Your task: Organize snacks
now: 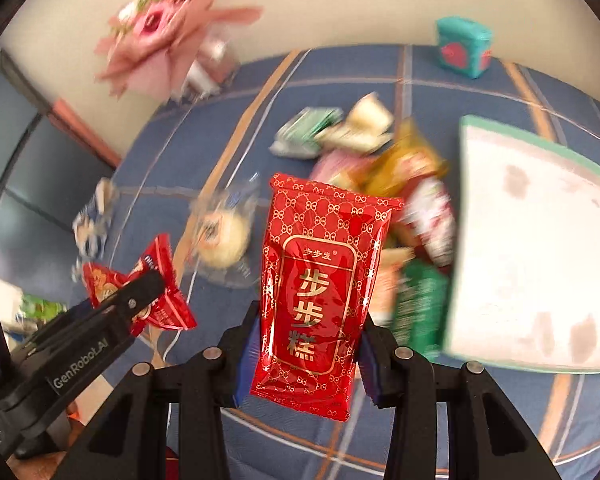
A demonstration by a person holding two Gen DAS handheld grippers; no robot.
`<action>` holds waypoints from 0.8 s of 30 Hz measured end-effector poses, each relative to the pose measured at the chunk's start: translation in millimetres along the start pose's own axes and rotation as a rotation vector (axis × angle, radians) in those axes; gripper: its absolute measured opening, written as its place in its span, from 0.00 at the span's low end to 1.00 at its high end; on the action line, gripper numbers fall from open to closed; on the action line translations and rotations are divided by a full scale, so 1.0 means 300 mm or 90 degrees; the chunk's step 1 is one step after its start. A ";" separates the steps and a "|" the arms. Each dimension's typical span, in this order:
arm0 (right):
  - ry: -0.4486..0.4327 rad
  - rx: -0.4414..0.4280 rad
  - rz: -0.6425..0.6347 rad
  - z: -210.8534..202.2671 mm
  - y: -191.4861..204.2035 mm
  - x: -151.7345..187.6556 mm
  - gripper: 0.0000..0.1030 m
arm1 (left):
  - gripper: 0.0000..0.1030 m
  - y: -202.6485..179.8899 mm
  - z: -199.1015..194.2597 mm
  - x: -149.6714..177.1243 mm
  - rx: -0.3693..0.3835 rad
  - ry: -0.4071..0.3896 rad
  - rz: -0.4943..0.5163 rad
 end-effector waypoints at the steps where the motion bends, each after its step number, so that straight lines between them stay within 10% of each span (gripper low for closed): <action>1: -0.005 0.013 0.014 -0.024 -0.053 -0.003 0.44 | 0.49 -0.033 -0.005 0.002 0.006 0.001 0.007; 24: -0.030 0.165 0.269 -0.182 -0.807 0.089 0.44 | 0.49 -0.859 0.193 0.202 0.107 0.079 0.168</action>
Point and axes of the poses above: each gripper's, at about its wrist camera, not at the fingertips, and z roughly the way its jaws point, y to its left, x to its underside, the point moved 9 cm from there along z, roughly the way its jaws point, and after that the axes turned 15 degrees about -z, right-handed, at the moved point
